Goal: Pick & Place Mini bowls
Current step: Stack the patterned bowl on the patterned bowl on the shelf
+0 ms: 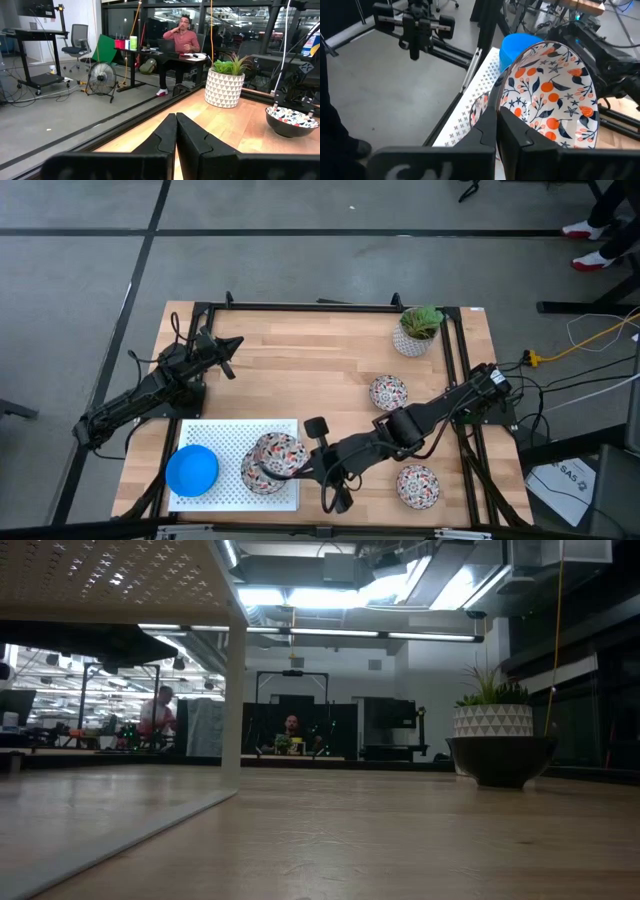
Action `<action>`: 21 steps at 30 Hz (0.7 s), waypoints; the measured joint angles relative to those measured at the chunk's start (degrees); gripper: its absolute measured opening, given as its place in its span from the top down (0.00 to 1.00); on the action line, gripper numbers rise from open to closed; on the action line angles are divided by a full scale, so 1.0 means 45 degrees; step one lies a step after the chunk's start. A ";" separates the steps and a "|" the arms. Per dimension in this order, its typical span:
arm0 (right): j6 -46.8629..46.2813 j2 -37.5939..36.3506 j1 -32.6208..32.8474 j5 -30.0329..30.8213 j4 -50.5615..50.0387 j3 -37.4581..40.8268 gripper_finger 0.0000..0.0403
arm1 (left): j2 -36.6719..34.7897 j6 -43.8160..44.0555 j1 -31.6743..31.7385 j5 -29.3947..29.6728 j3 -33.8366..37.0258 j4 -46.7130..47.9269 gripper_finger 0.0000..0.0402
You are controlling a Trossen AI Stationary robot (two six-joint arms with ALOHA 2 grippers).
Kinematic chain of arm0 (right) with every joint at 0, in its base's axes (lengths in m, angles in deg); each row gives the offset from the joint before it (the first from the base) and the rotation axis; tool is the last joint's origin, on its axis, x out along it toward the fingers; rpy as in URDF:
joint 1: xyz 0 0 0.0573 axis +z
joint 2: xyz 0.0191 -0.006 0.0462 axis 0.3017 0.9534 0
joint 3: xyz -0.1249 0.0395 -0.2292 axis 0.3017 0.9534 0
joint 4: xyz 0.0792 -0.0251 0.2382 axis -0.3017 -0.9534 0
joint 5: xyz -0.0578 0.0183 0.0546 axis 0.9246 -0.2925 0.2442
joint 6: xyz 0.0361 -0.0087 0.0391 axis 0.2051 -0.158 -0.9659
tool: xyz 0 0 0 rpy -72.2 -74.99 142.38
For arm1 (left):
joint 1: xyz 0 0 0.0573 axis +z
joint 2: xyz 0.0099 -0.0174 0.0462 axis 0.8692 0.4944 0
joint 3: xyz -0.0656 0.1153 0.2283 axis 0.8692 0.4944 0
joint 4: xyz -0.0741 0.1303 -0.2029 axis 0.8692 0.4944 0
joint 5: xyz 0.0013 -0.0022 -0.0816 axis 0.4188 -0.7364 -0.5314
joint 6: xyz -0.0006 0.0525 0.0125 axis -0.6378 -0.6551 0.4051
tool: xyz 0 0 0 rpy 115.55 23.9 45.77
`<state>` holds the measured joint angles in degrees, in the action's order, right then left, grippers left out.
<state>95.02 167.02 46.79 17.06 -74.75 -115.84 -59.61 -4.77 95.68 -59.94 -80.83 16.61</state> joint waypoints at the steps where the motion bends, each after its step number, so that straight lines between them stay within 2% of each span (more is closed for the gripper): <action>1: -0.0009 0.0044 0.0000 0.0000 -0.0118 0.0000 0.99 | -0.0002 0.0001 0.0000 0.0000 -0.0004 0.0005 0.99; 14: 0.0687 0.1012 -0.0217 -0.0050 -0.0399 0.0000 0.99 | 0.0003 0.0000 0.0000 0.0000 0.0000 0.0000 0.99; 21: 0.1548 0.1020 -0.0485 -0.0581 -0.0040 0.0000 0.99 | -0.0002 0.0000 0.0000 0.0000 0.0000 0.0000 0.98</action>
<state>101.98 171.61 44.61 14.45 -74.93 -115.84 -59.62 -4.77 95.68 -59.94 -80.83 16.61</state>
